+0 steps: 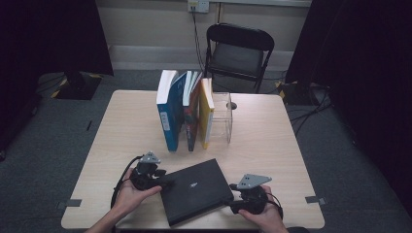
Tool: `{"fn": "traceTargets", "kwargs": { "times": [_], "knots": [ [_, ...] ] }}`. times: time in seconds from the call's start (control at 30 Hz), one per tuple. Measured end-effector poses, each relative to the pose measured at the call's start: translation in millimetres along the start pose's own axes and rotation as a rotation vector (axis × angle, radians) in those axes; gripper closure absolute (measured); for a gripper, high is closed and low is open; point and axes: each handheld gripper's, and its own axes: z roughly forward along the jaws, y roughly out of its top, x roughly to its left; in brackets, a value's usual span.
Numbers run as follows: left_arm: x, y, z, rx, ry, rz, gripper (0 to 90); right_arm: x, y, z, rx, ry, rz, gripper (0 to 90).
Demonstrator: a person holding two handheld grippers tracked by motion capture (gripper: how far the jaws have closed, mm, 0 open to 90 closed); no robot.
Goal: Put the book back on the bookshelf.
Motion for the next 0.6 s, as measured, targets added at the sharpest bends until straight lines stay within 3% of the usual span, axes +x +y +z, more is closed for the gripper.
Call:
{"fn": "traceTargets", "kwargs": {
  "times": [0.23, 0.33, 0.37, 0.5, 0.6],
  "knots": [
    [-6.7, -4.2, -4.8, 0.022, 0.000, -0.001, 42.5, -8.8, 2.6, 3.0, -0.007, -0.038, 0.042, 36.9],
    [-2.2, -0.3, -1.4, 0.016, -0.018, -0.010, 45.9, -3.9, -1.1, 6.5, 0.018, 0.008, 0.048, 33.4],
    [-0.4, 2.7, 0.9, 0.020, -0.023, -0.007, 45.9, -3.9, -1.1, 6.5, 0.018, 0.008, 0.048, 28.2],
    [1.4, 15.3, 15.1, 0.017, -0.072, -0.016, 47.4, 2.4, -2.9, 13.2, 0.074, -0.009, 0.019, 26.2],
    [-1.9, 18.9, 17.1, 0.035, -0.071, 0.006, 47.4, -1.9, -0.2, 14.9, 0.070, 0.027, 0.027, 27.8]
  ]
}}
